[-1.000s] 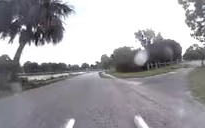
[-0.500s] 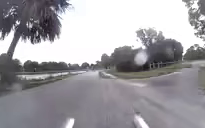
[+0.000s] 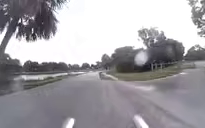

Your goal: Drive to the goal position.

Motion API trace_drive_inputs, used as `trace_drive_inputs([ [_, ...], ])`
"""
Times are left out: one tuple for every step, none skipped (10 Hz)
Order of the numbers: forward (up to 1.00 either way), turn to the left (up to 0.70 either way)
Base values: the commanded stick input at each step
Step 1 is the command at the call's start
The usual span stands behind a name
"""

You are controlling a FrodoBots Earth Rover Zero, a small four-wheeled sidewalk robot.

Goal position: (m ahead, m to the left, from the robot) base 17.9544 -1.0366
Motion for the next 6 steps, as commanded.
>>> trace_drive_inputs([
  [0.85,0.27],
  [0.85,0.18],
  [0.85,0.28],
  [0.85,0.16],
  [0.85,0.04],
  [0.85,0.0],
])
